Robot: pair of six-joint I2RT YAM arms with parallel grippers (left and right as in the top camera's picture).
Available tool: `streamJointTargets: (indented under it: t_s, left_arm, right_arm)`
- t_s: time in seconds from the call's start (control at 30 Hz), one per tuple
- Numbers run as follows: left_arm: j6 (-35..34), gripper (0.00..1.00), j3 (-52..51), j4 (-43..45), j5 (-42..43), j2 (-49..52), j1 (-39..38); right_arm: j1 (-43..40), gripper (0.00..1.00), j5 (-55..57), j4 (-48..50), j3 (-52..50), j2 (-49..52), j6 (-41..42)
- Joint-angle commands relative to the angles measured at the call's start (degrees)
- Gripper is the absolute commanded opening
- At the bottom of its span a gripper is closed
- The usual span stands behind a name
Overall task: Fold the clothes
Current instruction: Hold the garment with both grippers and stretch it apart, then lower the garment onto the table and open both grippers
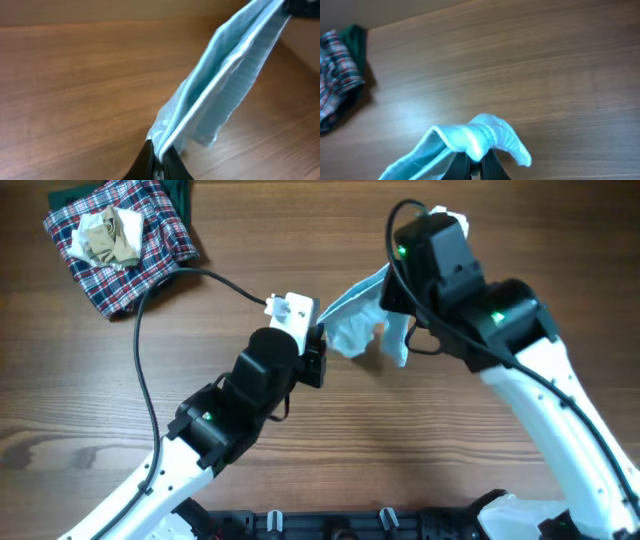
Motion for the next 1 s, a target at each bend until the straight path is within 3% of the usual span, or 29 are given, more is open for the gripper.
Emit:
streamJointTargets:
  t_s: [0.0,0.3,0.5,0.7,0.97]
  left_arm:
    - [0.5,0.04,1.1,1.9,-4.8,0.9,0.0]
    - [1.8,0.04,1.3,3.0,-6.3,2.6,-0.1]
    - [1.8,0.04,5.3,-8.4,-6.3,-5.5,-1.4]
    - [1.5,0.04,8.0,-16.3,-6.3,-12.6,-7.5]
    - [-1.7,0.04,8.5,-19.2,-7.7,-13.0,-10.9]
  right_arm:
    - [-2.0,0.04,5.2,0.4,0.9,1.4,1.9]
    - [-5.3,0.04,4.3,-1.6,0.9,1.5,1.5]
    - [-5.3,0.04,2.2,-4.2,0.9,-0.4,1.5]
    - [-5.2,0.04,-2.0,-8.0,0.9,-7.4,1.6]
    - [-5.2,0.04,-2.8,-13.2,0.9,-13.1,1.8]
